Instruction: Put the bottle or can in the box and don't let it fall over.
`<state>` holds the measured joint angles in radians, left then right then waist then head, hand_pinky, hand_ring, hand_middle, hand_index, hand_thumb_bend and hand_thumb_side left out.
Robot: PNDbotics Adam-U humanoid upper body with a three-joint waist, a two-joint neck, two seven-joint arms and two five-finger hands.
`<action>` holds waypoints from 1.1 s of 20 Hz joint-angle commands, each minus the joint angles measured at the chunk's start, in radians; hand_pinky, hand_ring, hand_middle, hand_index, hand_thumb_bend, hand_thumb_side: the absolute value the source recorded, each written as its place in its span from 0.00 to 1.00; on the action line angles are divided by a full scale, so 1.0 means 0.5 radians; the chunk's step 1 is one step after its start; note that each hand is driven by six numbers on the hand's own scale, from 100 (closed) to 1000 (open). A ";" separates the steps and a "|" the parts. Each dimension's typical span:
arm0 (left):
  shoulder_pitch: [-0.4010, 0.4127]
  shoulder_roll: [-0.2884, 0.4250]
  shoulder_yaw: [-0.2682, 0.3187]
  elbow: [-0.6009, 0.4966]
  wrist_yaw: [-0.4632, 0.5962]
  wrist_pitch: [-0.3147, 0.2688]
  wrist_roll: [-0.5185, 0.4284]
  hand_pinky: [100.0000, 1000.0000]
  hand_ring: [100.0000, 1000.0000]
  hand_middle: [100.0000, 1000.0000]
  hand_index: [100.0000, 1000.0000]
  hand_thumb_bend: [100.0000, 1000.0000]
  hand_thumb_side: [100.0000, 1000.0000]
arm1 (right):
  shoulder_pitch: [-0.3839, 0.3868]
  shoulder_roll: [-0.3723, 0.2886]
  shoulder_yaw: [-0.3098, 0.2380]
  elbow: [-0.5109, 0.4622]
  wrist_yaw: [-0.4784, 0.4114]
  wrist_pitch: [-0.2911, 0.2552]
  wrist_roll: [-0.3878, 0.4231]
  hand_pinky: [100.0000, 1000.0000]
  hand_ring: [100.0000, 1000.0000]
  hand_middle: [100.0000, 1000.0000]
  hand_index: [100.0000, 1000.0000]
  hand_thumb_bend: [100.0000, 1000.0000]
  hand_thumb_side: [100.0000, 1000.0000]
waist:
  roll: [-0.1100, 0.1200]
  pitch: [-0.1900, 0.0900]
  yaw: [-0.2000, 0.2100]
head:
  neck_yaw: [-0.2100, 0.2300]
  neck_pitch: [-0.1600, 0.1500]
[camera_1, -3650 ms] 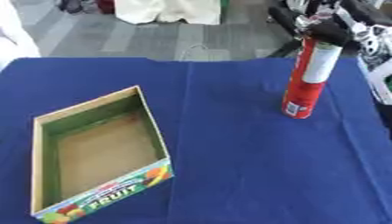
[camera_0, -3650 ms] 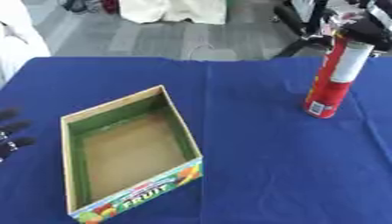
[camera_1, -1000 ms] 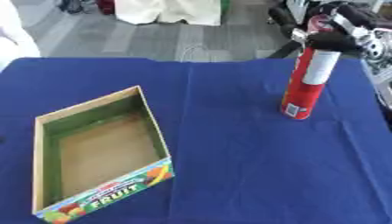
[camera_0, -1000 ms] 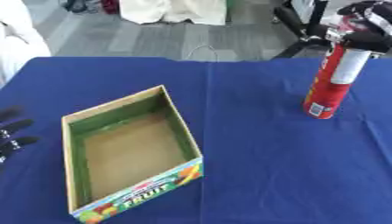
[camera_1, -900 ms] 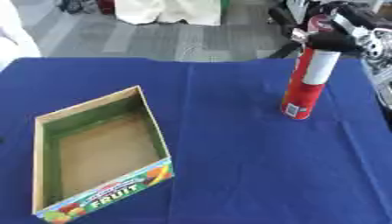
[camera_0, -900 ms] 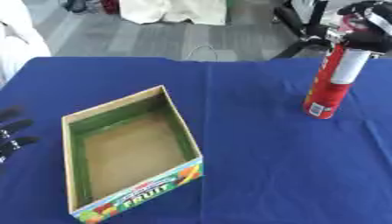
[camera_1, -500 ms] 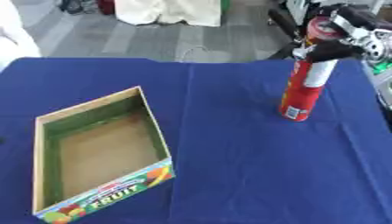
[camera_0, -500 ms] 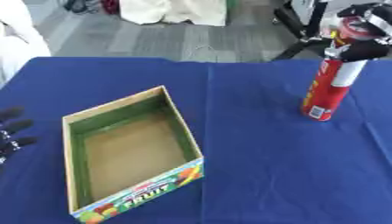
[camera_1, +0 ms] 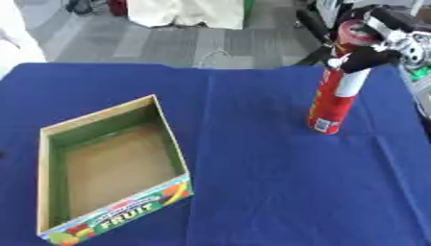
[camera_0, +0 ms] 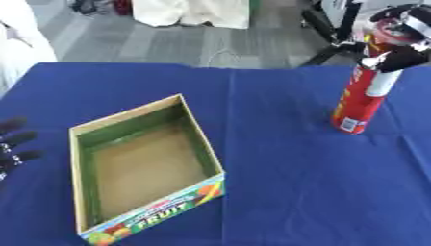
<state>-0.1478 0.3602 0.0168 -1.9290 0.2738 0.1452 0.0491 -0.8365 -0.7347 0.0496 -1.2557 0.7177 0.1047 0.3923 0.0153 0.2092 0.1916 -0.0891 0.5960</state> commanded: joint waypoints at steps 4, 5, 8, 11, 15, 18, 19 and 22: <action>-0.023 0.030 0.019 -0.030 0.014 0.006 0.000 0.68 0.81 0.82 0.73 0.11 0.91 | 0.034 0.024 0.032 0.029 -0.115 0.016 -0.034 0.32 0.56 0.69 0.82 0.17 0.24 | 0.008 -0.004 0.006 | 0.007 -0.023; -0.024 0.030 0.019 -0.030 0.015 0.007 0.000 0.68 0.81 0.82 0.73 0.11 0.91 | 0.037 0.026 0.034 0.029 -0.122 0.016 -0.044 0.27 0.55 0.68 0.82 0.16 0.24 | 0.008 -0.003 0.006 | 0.007 -0.023; -0.028 0.030 0.020 -0.032 0.018 0.009 0.002 0.68 0.82 0.82 0.73 0.11 0.91 | 0.045 0.027 0.038 0.024 -0.136 -0.003 -0.084 0.22 0.53 0.65 0.80 0.14 0.24 | 0.007 -0.002 0.006 | 0.008 -0.025; -0.029 0.031 0.021 -0.033 0.020 0.011 0.002 0.68 0.82 0.82 0.73 0.11 0.91 | 0.051 0.023 0.044 0.022 -0.130 -0.033 -0.118 0.16 0.51 0.62 0.75 0.13 0.23 | 0.005 -0.002 0.007 | 0.006 -0.026; -0.028 0.031 0.022 -0.034 0.024 0.011 0.006 0.68 0.82 0.82 0.73 0.11 0.91 | 0.060 0.020 0.049 0.018 -0.101 -0.092 -0.176 0.13 0.50 0.59 0.68 0.06 0.12 | 0.002 -0.004 0.008 | 0.004 -0.028; -0.027 0.030 0.022 -0.035 0.026 0.012 0.008 0.68 0.82 0.81 0.73 0.11 0.91 | 0.071 0.014 0.055 0.016 -0.056 -0.143 -0.237 0.10 0.48 0.54 0.62 0.05 0.07 | 0.000 -0.005 0.008 | 0.004 -0.030; -0.027 0.030 0.023 -0.035 0.027 0.011 0.008 0.68 0.82 0.81 0.73 0.11 0.91 | 0.075 0.011 0.057 0.014 -0.038 -0.164 -0.264 0.08 0.47 0.52 0.60 0.06 0.04 | -0.001 -0.006 0.008 | 0.004 -0.030; -0.026 0.032 0.023 -0.036 0.029 0.011 0.009 0.68 0.82 0.81 0.73 0.11 0.91 | 0.082 0.008 0.065 0.017 0.010 -0.228 -0.353 0.04 0.44 0.41 0.50 0.03 0.01 | -0.002 -0.008 0.008 | 0.004 -0.031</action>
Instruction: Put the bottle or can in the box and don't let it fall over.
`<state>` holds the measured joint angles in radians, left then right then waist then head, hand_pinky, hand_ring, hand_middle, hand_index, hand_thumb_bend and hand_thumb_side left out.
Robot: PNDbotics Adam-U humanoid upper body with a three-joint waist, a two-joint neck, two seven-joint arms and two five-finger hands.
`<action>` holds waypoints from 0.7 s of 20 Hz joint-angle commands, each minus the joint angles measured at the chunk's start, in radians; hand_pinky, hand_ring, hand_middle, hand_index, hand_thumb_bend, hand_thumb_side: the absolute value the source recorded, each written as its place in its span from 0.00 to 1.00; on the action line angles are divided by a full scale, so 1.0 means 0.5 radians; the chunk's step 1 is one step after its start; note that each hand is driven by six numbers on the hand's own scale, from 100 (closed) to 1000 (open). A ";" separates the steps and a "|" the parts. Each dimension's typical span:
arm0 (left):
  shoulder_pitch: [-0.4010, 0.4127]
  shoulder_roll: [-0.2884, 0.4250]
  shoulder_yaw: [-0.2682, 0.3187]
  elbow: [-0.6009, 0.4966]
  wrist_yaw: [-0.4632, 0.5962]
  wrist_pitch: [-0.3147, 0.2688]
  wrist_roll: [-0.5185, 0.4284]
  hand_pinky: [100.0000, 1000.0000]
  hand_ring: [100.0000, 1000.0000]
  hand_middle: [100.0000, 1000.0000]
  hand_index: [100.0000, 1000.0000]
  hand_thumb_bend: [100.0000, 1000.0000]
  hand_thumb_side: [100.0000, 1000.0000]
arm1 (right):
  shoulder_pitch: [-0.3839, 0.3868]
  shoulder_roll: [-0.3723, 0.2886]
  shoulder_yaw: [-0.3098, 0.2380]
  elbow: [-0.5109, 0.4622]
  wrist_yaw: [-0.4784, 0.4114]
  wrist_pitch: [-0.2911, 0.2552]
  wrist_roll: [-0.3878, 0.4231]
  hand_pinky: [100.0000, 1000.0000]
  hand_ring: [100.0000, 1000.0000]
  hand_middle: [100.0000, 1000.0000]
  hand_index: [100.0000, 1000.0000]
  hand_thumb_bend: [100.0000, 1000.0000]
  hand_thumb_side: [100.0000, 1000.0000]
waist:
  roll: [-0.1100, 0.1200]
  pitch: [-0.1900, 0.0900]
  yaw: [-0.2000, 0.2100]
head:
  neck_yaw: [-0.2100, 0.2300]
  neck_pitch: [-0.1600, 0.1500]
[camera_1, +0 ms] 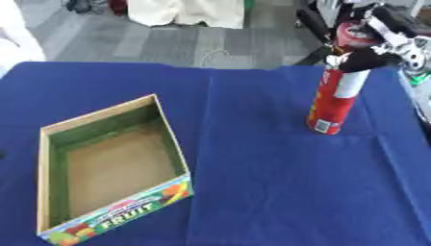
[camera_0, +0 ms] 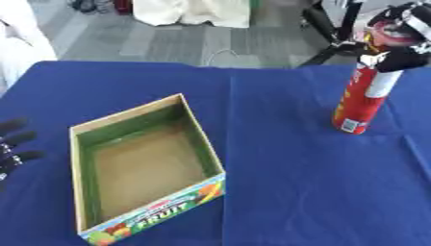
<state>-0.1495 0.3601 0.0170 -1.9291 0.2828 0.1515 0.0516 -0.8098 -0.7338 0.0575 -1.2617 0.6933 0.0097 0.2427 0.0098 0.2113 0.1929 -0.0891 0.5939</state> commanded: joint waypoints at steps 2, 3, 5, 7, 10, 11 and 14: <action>-0.023 0.033 0.023 -0.036 0.013 -0.002 0.006 0.68 0.82 0.81 0.73 0.11 0.91 | 0.027 0.007 0.053 0.043 0.079 -0.069 -0.105 0.00 0.37 0.31 0.42 0.00 0.01 | 0.008 -0.012 0.006 | 0.003 -0.030; -0.023 0.033 0.023 -0.036 0.014 -0.003 0.005 0.68 0.82 0.81 0.73 0.11 0.91 | 0.026 0.007 0.055 0.051 0.081 -0.080 -0.124 0.00 0.33 0.27 0.39 0.00 0.01 | 0.008 -0.012 0.006 | 0.003 -0.030; -0.023 0.034 0.023 -0.036 0.013 -0.002 0.005 0.68 0.82 0.81 0.73 0.11 0.91 | 0.023 0.007 0.058 0.067 0.079 -0.094 -0.148 0.00 0.32 0.26 0.38 0.00 0.01 | 0.008 -0.012 0.006 | 0.004 -0.031; -0.022 0.035 0.023 -0.035 0.011 -0.002 0.004 0.68 0.82 0.81 0.73 0.11 0.91 | 0.016 0.007 0.060 0.079 0.074 -0.094 -0.166 0.00 0.19 0.14 0.25 0.00 0.00 | 0.008 -0.011 0.007 | 0.004 -0.031; -0.023 0.036 0.022 -0.035 0.010 -0.002 0.003 0.68 0.82 0.81 0.73 0.11 0.90 | -0.001 0.005 0.066 0.098 0.047 -0.090 -0.146 0.00 0.09 0.00 0.10 0.00 0.00 | 0.007 -0.011 0.007 | 0.005 -0.031; -0.023 0.036 0.022 -0.035 0.010 -0.002 0.003 0.68 0.82 0.81 0.73 0.11 0.90 | -0.009 0.004 0.066 0.102 0.032 -0.086 -0.132 0.00 0.08 0.00 0.09 0.00 0.00 | 0.007 -0.012 0.007 | 0.004 -0.030; -0.022 0.036 0.021 -0.033 0.012 0.000 0.001 0.68 0.82 0.81 0.73 0.11 0.90 | -0.025 0.003 0.059 0.115 -0.016 -0.062 -0.103 0.00 0.04 0.00 0.03 0.00 0.00 | 0.005 -0.012 0.008 | 0.003 -0.029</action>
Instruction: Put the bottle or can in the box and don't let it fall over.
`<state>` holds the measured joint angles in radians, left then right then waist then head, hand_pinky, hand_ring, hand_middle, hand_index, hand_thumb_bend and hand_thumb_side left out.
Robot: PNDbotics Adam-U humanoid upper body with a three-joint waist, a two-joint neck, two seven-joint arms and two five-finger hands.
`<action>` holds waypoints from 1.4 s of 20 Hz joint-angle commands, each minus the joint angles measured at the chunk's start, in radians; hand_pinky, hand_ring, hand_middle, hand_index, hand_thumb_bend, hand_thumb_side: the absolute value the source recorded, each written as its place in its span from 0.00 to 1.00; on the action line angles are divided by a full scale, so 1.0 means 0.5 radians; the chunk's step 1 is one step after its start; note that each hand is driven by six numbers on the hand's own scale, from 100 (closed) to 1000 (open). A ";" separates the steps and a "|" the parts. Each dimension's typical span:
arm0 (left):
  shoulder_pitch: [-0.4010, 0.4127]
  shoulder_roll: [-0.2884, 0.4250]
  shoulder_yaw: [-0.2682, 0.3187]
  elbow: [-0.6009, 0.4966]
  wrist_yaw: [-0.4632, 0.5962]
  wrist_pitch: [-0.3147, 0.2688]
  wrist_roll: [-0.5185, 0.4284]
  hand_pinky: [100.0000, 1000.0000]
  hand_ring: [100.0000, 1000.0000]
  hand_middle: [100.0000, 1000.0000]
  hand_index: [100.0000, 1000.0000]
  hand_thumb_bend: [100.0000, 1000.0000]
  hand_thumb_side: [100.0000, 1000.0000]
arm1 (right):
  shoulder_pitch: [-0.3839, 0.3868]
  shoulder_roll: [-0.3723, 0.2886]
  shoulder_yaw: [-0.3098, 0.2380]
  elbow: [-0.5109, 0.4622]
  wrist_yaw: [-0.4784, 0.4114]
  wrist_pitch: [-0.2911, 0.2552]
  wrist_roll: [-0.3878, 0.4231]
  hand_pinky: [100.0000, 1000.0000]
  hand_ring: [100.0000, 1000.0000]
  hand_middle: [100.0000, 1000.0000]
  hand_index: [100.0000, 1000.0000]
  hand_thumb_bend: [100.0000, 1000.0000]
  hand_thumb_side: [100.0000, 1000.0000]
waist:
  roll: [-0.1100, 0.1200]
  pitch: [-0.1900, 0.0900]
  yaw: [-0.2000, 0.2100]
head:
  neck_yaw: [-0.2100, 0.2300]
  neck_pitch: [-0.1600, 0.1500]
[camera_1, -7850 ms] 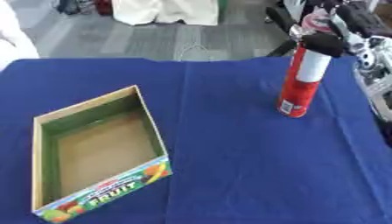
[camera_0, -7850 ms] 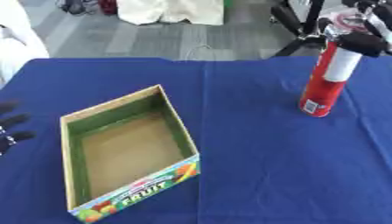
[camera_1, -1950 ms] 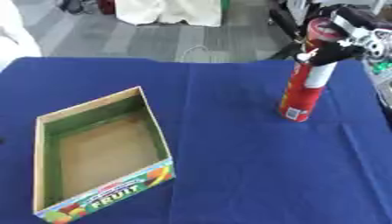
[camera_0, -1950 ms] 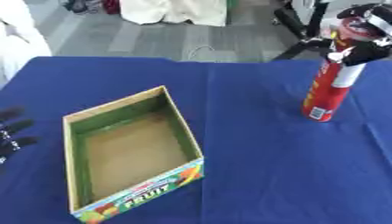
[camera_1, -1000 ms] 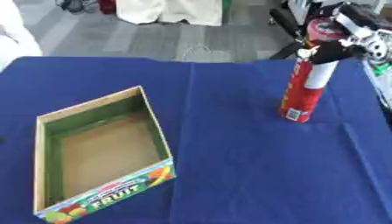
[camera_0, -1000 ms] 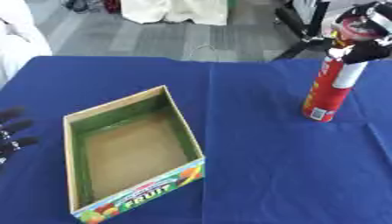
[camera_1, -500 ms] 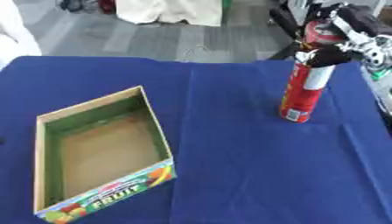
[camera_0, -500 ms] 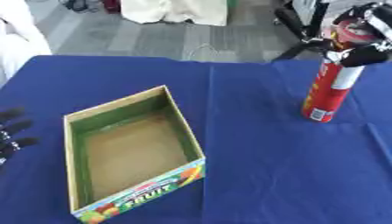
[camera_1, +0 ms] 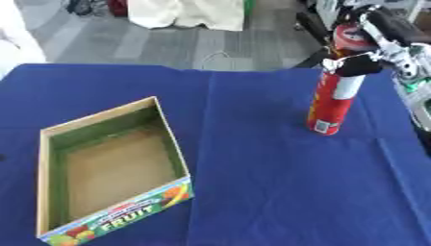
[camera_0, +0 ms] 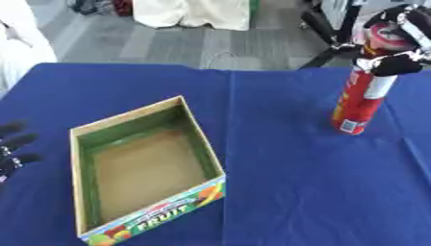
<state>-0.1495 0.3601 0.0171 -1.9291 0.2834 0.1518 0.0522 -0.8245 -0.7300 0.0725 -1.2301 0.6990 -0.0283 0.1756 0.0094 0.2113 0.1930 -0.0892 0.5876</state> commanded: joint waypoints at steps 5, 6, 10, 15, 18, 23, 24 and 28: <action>-0.021 0.040 0.023 -0.033 0.006 0.001 -0.001 0.68 0.82 0.81 0.73 0.11 0.90 | -0.013 -0.016 0.024 0.037 -0.127 0.059 0.088 0.00 0.02 0.00 0.02 0.00 0.00 | 0.005 -0.015 0.003 | 0.006 -0.006; -0.021 0.041 0.022 -0.033 0.005 0.002 -0.002 0.68 0.82 0.81 0.73 0.11 0.90 | -0.017 -0.020 0.023 0.027 -0.150 0.069 0.110 0.00 0.02 0.00 0.02 0.01 0.00 | 0.005 -0.016 0.002 | 0.007 -0.004; -0.019 0.041 0.021 -0.030 0.002 0.005 -0.006 0.68 0.82 0.81 0.73 0.11 0.90 | -0.041 -0.046 0.010 -0.024 -0.230 0.118 0.187 0.00 0.01 0.00 0.02 0.01 0.00 | 0.002 -0.022 -0.002 | 0.009 0.000; -0.018 0.042 0.022 -0.030 0.001 0.007 -0.008 0.68 0.82 0.81 0.72 0.11 0.90 | -0.072 -0.069 -0.003 -0.108 -0.285 0.152 0.190 0.00 0.01 0.00 0.02 0.00 0.00 | -0.002 -0.032 -0.003 | 0.013 0.006; -0.019 0.044 0.023 -0.030 -0.001 0.009 -0.008 0.68 0.82 0.81 0.72 0.11 0.89 | -0.088 -0.076 -0.011 -0.152 -0.310 0.170 0.161 0.00 0.01 0.00 0.02 0.01 0.00 | -0.003 -0.039 -0.001 | 0.015 0.009; -0.020 0.046 0.023 -0.031 0.002 0.009 -0.005 0.68 0.82 0.81 0.72 0.11 0.89 | -0.121 -0.084 -0.023 -0.242 -0.344 0.191 0.124 0.00 0.01 0.00 0.02 0.01 0.00 | -0.008 -0.053 -0.003 | 0.018 0.014; -0.020 0.047 0.024 -0.031 0.002 0.009 -0.005 0.68 0.82 0.81 0.72 0.11 0.89 | -0.126 -0.084 -0.027 -0.267 -0.355 0.197 0.115 0.00 0.01 0.00 0.02 0.01 0.00 | -0.009 -0.054 -0.003 | 0.019 0.015; -0.020 0.050 0.024 -0.034 0.004 0.008 -0.002 0.68 0.82 0.81 0.72 0.11 0.89 | -0.159 -0.083 -0.028 -0.415 -0.405 0.224 0.101 0.00 0.02 0.00 0.02 0.01 0.00 | -0.012 -0.064 -0.005 | 0.024 0.024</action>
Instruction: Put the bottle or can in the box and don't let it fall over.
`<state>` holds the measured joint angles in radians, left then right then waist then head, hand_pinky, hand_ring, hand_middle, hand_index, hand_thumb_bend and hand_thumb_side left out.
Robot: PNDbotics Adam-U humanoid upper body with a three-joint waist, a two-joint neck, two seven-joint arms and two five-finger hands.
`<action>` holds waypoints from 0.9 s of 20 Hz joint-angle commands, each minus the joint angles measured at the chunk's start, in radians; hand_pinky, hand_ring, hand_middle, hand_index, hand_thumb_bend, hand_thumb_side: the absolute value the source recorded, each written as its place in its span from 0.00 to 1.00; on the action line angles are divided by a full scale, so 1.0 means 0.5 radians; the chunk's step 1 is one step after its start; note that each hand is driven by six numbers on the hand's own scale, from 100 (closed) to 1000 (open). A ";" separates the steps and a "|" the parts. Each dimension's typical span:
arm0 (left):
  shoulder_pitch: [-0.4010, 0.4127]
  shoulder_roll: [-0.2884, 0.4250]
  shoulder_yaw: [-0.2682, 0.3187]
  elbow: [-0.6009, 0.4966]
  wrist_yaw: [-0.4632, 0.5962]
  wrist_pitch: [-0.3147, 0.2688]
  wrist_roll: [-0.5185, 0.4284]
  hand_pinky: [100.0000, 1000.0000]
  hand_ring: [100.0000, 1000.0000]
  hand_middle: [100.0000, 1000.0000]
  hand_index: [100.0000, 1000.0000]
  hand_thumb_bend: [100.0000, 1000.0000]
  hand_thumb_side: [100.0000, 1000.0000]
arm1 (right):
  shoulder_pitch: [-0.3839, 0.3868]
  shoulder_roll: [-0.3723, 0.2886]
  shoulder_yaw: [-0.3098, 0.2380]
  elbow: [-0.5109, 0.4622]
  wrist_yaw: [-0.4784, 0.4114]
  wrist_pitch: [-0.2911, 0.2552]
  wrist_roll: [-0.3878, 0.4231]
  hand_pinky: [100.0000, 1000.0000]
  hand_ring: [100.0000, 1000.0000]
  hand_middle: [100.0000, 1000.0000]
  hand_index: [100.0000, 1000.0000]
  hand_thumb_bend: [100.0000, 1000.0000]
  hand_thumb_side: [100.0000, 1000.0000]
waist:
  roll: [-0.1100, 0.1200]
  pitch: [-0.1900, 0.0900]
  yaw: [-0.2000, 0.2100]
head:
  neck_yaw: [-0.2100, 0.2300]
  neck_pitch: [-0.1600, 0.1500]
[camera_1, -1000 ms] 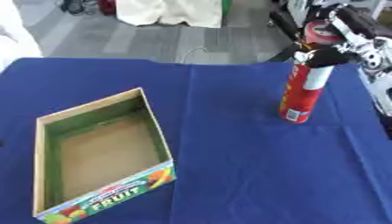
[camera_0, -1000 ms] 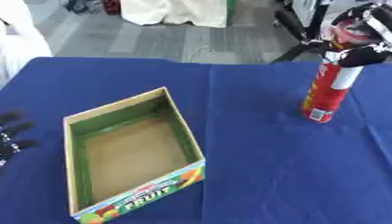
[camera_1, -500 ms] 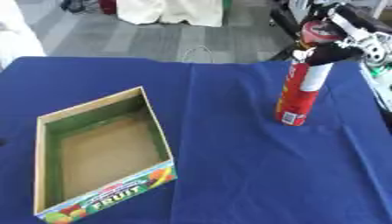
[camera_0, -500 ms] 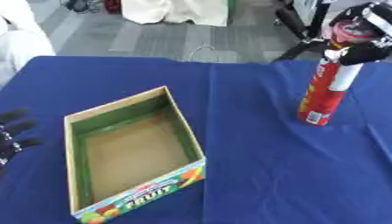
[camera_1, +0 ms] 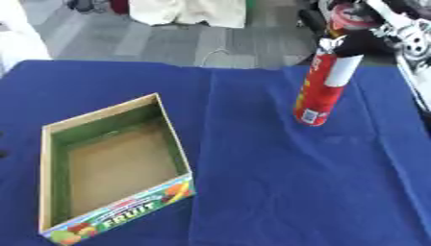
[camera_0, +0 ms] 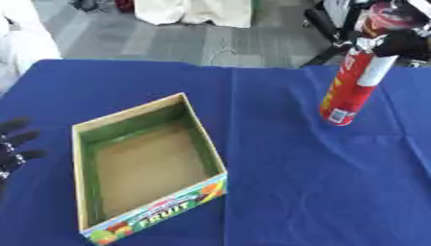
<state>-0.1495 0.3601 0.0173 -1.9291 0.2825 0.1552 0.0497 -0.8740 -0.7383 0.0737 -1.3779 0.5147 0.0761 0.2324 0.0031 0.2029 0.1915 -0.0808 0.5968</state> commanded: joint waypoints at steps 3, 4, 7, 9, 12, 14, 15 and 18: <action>-0.019 0.051 0.025 -0.034 0.007 0.002 0.004 0.68 0.82 0.81 0.72 0.11 0.89 | -0.102 -0.049 -0.006 -0.231 -0.074 0.045 0.022 0.00 0.02 0.00 0.02 0.00 0.00 | -0.004 -0.058 -0.002 | 0.006 0.010; -0.018 0.051 0.025 -0.033 0.008 0.003 0.005 0.68 0.82 0.81 0.72 0.11 0.91 | -0.120 -0.037 0.004 -0.265 -0.087 0.056 0.037 0.00 0.02 0.00 0.02 0.00 0.00 | -0.005 -0.061 -0.002 | 0.006 0.011; -0.017 0.054 0.027 -0.032 0.011 0.002 0.007 0.68 0.82 0.81 0.72 0.11 0.89 | -0.191 0.016 0.056 -0.362 -0.099 0.090 0.091 0.00 0.02 0.00 0.01 0.01 0.00 | -0.010 -0.075 0.001 | 0.005 0.019; -0.018 0.054 0.025 -0.031 0.013 0.003 0.006 0.68 0.82 0.81 0.72 0.11 0.88 | -0.249 0.079 0.101 -0.412 -0.095 0.108 0.136 0.00 0.02 0.00 0.01 0.00 0.00 | -0.014 -0.086 0.006 | 0.001 0.028; -0.017 0.054 0.023 -0.027 0.015 0.006 0.003 0.68 0.81 0.81 0.72 0.11 0.88 | -0.329 0.186 0.154 -0.455 -0.090 0.129 0.194 0.00 0.02 0.00 0.02 0.00 0.00 | -0.020 -0.102 0.016 | 0.002 0.035; -0.015 0.056 0.022 -0.026 0.016 0.006 0.003 0.68 0.81 0.81 0.72 0.11 0.88 | -0.373 0.259 0.181 -0.475 -0.094 0.135 0.221 0.00 0.02 0.00 0.02 0.00 0.00 | -0.025 -0.112 0.026 | -0.002 0.042; -0.014 0.057 0.023 -0.025 0.016 0.007 0.003 0.68 0.81 0.81 0.73 0.11 0.88 | -0.396 0.301 0.196 -0.489 -0.099 0.135 0.234 0.00 0.02 0.00 0.02 0.00 0.00 | -0.028 -0.118 0.032 | -0.004 0.047; -0.010 0.057 0.025 -0.022 0.013 0.007 0.004 0.68 0.82 0.83 0.73 0.11 0.88 | -0.450 0.403 0.243 -0.531 -0.103 0.137 0.276 0.00 0.02 0.00 0.01 0.00 0.00 | -0.037 -0.133 0.048 | -0.014 0.071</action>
<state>-0.1489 0.3607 0.0177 -1.9287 0.2870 0.1568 0.0515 -1.0723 -0.5418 0.1951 -1.6157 0.4695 0.1450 0.3614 -0.0190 0.1548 0.2155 -0.0839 0.6247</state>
